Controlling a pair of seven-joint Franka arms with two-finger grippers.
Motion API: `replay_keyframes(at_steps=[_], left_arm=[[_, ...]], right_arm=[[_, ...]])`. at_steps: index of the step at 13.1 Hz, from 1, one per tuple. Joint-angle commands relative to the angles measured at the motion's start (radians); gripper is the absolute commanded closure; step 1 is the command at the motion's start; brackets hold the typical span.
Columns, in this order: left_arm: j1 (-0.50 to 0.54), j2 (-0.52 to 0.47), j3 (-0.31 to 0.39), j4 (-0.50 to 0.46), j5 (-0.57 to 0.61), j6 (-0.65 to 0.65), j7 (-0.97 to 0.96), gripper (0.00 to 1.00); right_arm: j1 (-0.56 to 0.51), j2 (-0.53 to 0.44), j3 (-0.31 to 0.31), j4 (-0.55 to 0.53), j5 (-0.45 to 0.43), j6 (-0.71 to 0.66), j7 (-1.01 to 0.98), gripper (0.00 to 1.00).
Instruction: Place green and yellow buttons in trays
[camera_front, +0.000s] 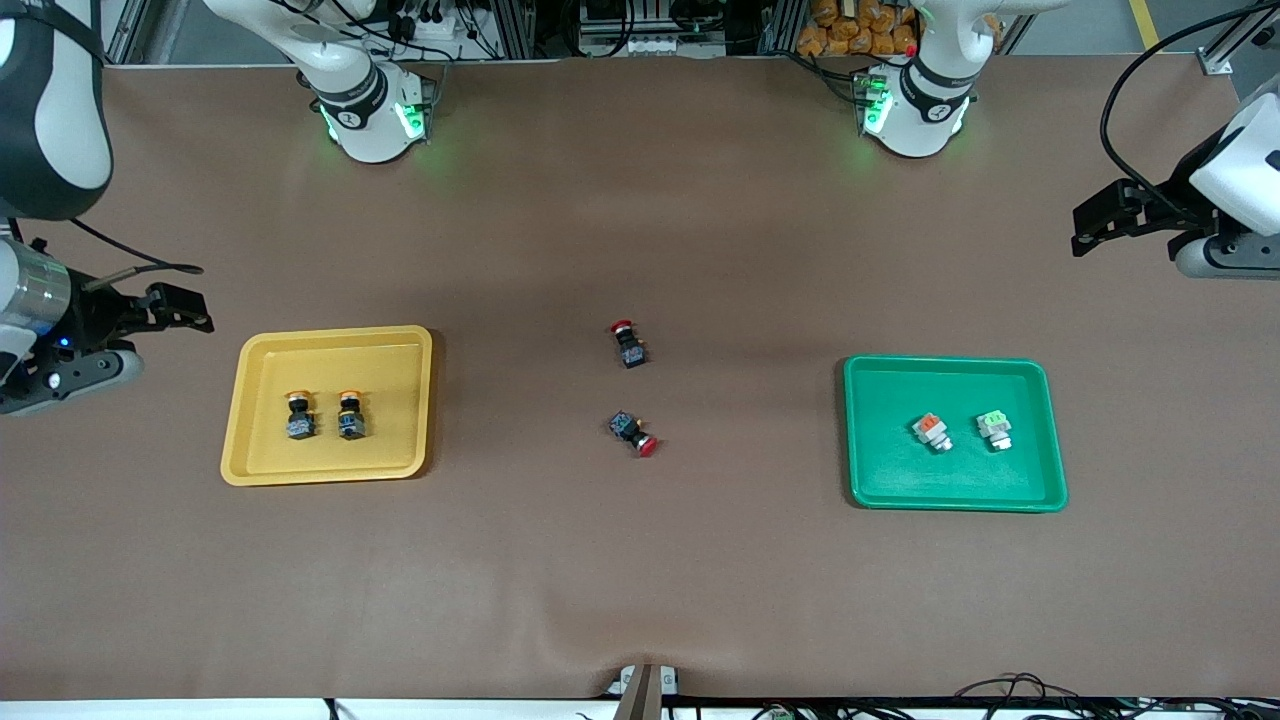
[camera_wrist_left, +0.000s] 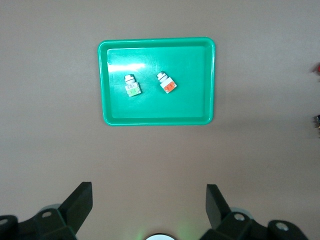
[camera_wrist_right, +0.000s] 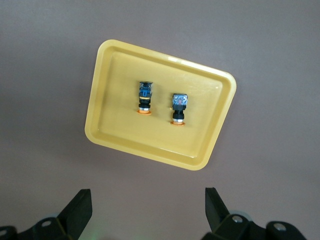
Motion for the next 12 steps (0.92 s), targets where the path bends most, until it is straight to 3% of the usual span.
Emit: replay_keyframes(at_steps=[1,7,12], left_arm=[[0.017,-0.004,-0.003,0.012,-0.003,-0.015,0.021,0.00],[0.018,-0.004,-0.003,0.009,-0.006,-0.015,0.001,0.00],[0.016,-0.004,-0.007,0.008,-0.006,-0.013,-0.006,0.00]], right_arm=[[0.002,-0.106,0.008,-0.086,0.005,-0.014,0.045,0.00],[-0.002,-0.261,0.010,-0.227,0.006,-0.013,0.079,0.00],[-0.001,-0.269,0.013,-0.228,0.006,-0.018,0.085,0.00]])
